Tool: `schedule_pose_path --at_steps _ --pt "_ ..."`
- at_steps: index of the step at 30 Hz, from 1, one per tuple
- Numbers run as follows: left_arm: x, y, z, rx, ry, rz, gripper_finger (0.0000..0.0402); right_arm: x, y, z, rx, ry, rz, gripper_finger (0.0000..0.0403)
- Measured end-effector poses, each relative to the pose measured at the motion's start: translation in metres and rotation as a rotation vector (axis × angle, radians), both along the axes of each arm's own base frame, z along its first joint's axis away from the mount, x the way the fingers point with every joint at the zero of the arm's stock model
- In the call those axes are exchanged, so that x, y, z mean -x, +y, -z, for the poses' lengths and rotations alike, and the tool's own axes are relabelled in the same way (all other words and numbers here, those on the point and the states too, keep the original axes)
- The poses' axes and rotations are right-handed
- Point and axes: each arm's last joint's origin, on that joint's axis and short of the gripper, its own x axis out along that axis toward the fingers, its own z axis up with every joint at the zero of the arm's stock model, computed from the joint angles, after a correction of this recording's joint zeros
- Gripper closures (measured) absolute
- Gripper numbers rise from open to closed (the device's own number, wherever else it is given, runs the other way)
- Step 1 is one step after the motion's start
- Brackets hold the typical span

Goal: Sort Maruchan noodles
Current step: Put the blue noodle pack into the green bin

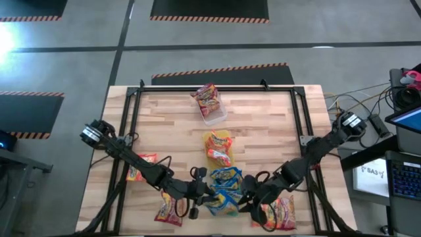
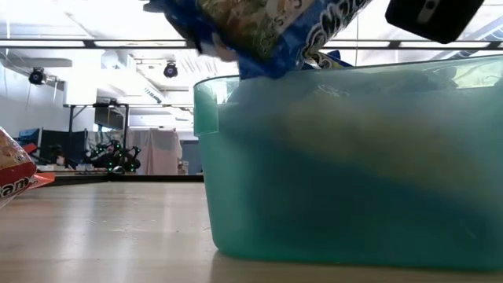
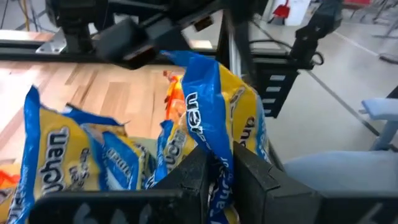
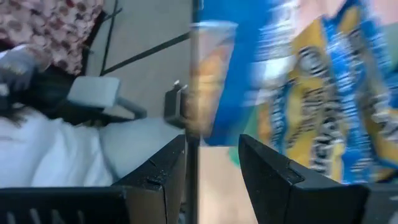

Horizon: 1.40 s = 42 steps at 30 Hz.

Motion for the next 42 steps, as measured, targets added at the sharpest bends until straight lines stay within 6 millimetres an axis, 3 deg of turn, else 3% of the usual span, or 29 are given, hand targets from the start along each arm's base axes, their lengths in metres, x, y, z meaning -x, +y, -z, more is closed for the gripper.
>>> schedule_pose_path --at_steps 5,11,17,22,34,42 --pt "0.0 0.001 0.002 -0.002 0.013 -0.013 0.0365 -0.001 0.002 0.003 -0.005 0.06 -0.016 0.0269" --pt "0.001 0.001 0.002 -0.006 0.017 -0.015 0.0365 0.008 -0.002 -0.019 0.024 0.093 -0.01 0.0267" --pt "0.002 0.001 -0.001 -0.041 0.0 -0.037 0.0365 0.01 0.008 -0.025 0.02 0.07 -0.047 0.0268" --pt "0.001 0.004 -0.003 -0.075 -0.023 -0.102 0.0365 0.007 0.019 -0.011 0.052 0.064 -0.068 0.0268" --pt "0.001 0.004 -0.005 -0.064 -0.041 -0.112 0.0365 -0.026 0.044 0.037 0.102 0.011 -0.08 0.0287" --pt "0.001 0.004 -0.004 -0.074 -0.038 -0.136 0.0365 -0.034 0.047 0.037 0.179 -0.035 -0.008 0.0302"
